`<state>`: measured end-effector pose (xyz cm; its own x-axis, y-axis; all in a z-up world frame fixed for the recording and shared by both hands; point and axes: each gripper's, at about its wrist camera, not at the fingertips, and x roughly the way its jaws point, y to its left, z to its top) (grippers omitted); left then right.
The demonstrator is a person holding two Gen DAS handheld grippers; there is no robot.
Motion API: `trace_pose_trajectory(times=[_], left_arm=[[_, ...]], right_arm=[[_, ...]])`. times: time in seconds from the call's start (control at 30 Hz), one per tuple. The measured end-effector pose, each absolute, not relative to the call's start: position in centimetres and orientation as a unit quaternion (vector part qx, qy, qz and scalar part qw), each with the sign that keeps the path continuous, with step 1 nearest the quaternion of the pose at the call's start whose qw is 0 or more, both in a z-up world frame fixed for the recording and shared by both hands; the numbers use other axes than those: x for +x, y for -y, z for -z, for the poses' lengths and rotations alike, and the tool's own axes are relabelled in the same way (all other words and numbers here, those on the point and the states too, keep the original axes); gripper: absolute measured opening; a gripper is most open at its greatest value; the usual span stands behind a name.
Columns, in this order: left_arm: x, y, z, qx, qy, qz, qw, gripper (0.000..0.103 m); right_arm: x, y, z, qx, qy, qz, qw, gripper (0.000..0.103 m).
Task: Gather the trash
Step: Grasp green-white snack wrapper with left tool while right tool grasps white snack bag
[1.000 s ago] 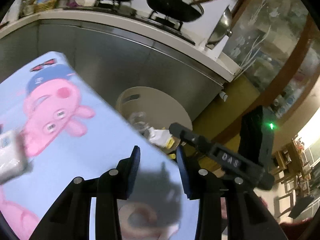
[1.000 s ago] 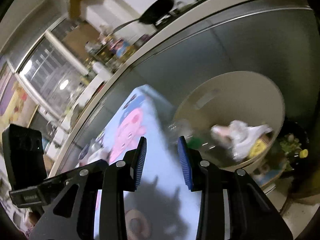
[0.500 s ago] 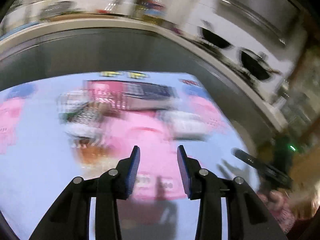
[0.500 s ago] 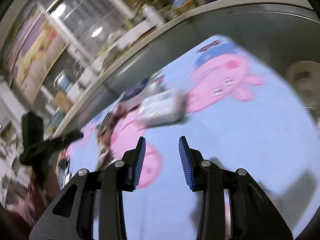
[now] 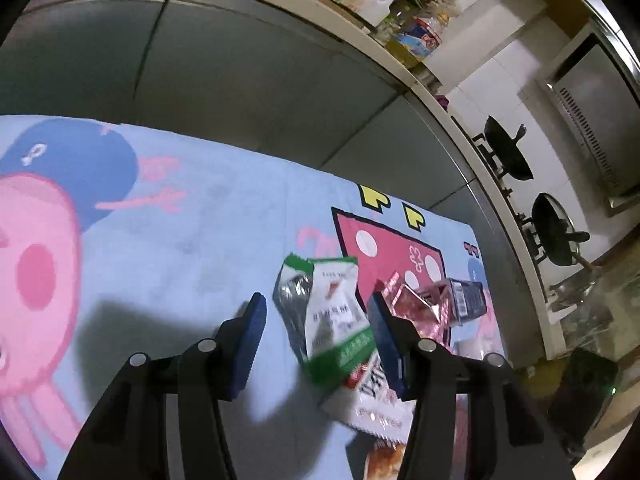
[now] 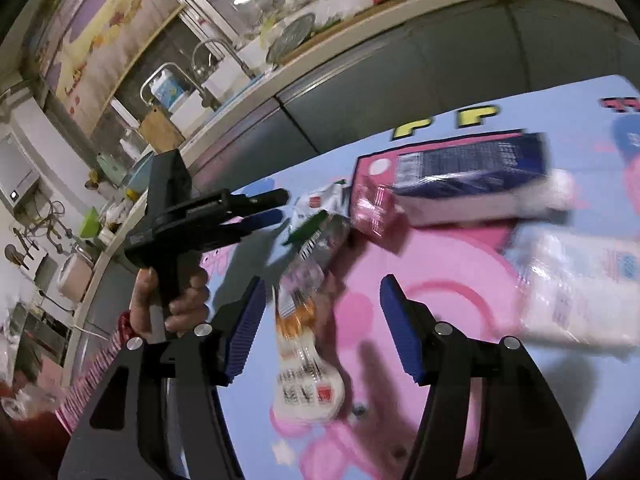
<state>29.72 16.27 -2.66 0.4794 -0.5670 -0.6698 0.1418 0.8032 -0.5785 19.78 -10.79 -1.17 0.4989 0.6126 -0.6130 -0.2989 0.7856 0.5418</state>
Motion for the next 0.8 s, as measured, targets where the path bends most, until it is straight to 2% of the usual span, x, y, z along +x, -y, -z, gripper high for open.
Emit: trace_pose_trajectory(times=[0.07,0.13,0.2,0.23,0.27,0.3,0.33,0.4,0.5,0.7,0.8], left_arm=[[30.6,-15.7,3.1,-0.222,-0.467,0.228,0.825,0.061],[31.1,-15.8,3.3,-0.215,-0.463,0.243,0.825,0.071],[31.6,-15.3,3.3,-0.201,-0.462,0.253,0.826,0.072],[31.6,-15.1,3.3,-0.193,-0.461,0.257,0.827,0.067],[31.7,-14.5,3.4,-0.18,-0.464,0.263,0.826,0.056],[31.9,-14.1,3.7,-0.171,-0.473,0.267,0.822,0.033],[31.8,-13.8,3.8,-0.157,-0.473,0.259,0.827,0.021],[31.4,-13.1,4.1,-0.142,-0.487,0.262,0.821,0.002],[29.7,-12.3,4.0,-0.132,-0.484,0.259,0.826,0.0],[24.0,-12.3,1.4,-0.174,-0.448,0.293,0.826,0.0],[21.4,-11.5,-0.2,-0.178,-0.435,0.31,0.827,0.0]], right_arm=[[21.6,9.5,1.9,0.187,-0.435,-0.268,0.839,0.059],[23.5,8.5,2.9,0.195,-0.45,-0.266,0.83,0.059],[24.8,7.9,3.7,0.204,-0.458,-0.261,0.825,0.06],[25.4,7.7,4.2,0.212,-0.463,-0.259,0.82,0.06],[25.9,7.3,4.5,0.217,-0.466,-0.259,0.818,0.06],[26.2,7.1,4.9,0.222,-0.469,-0.257,0.815,0.06],[26.5,6.9,5.2,0.225,-0.473,-0.256,0.813,0.059],[26.7,6.2,5.8,0.226,-0.477,-0.259,0.809,0.037],[25.7,6.2,6.0,0.228,-0.476,-0.27,0.805,0.019],[21.3,8.7,4.7,0.232,-0.45,-0.279,0.816,0.011],[18.1,11.3,3.8,0.239,-0.431,-0.277,0.825,0.011]])
